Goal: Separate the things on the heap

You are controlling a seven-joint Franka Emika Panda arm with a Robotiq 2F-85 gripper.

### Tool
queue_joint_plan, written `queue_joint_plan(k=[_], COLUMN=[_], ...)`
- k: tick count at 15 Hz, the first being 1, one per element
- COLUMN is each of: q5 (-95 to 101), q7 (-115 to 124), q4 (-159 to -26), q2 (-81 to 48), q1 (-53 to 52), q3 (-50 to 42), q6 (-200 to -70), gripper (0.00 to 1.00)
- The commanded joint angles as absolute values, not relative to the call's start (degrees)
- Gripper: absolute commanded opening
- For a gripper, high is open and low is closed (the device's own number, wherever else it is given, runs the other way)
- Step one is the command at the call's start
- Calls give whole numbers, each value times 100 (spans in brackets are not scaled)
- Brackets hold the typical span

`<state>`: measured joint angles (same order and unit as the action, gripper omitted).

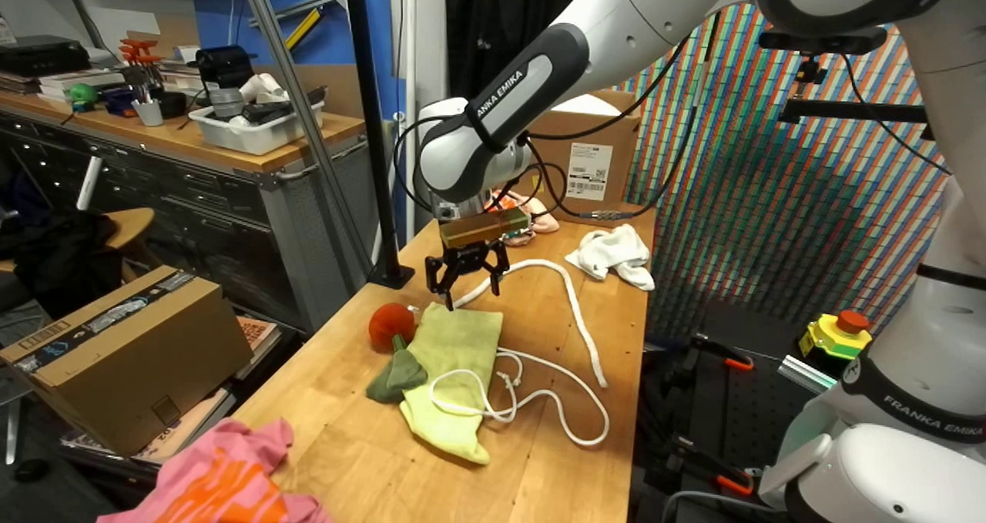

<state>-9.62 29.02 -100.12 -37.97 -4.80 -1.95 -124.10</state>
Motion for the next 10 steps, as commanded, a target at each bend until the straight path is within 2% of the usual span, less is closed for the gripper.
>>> queue_joint_plan(k=[1,10], q5=[-835,-789], q7=[2560,2463], q4=[-10330,-10464], q2=[-3776,-4239], q1=[-616,-711], q3=[-183,-242], q6=[-13015,-14288], gripper=[100,100])
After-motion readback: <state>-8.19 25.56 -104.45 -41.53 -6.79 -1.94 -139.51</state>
